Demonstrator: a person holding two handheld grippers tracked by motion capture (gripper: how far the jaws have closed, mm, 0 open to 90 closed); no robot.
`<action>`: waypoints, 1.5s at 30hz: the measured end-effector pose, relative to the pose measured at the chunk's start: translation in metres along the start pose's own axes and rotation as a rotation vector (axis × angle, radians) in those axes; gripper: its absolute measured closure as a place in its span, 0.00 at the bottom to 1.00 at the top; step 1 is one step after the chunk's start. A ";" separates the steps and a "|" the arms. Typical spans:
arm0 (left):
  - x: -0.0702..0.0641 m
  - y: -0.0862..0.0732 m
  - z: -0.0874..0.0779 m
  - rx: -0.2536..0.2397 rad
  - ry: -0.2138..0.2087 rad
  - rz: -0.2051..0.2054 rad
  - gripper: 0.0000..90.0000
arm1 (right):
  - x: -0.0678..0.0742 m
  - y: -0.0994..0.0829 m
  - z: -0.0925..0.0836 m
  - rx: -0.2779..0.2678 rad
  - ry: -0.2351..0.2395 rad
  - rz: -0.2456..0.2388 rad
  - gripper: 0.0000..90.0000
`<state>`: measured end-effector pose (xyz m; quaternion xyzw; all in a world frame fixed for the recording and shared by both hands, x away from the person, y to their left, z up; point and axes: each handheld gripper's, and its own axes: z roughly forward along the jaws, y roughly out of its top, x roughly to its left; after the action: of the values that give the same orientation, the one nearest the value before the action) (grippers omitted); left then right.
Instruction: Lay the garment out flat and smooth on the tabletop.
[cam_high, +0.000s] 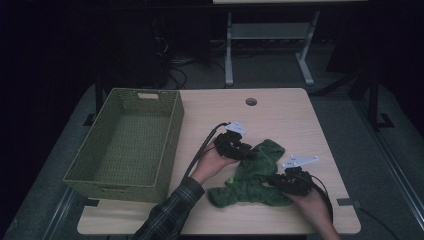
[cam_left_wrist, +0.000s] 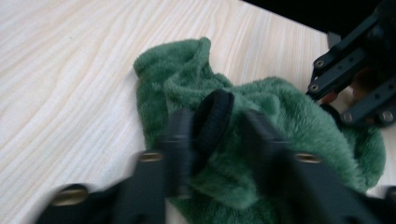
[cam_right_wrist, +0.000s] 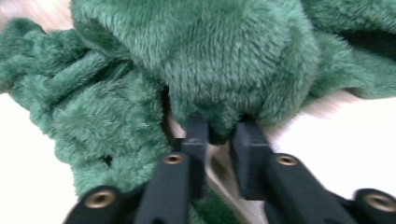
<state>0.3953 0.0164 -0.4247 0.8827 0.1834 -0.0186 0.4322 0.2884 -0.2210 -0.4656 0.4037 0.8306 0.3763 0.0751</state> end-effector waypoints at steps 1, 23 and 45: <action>0.000 0.000 0.000 0.003 -0.002 0.005 0.85 | 0.000 0.000 0.000 0.001 -0.008 -0.006 0.92; -0.001 -0.063 -0.065 -0.058 0.199 -0.159 0.92 | -0.008 0.045 -0.017 -0.090 -0.115 -0.106 0.82; -0.003 -0.070 -0.066 -0.057 0.196 -0.157 0.92 | 0.002 0.027 -0.001 -0.076 -0.015 -0.046 0.80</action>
<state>0.3605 0.1059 -0.4360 0.8505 0.2938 0.0393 0.4344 0.3030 -0.2093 -0.4463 0.3840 0.8243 0.4025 0.1054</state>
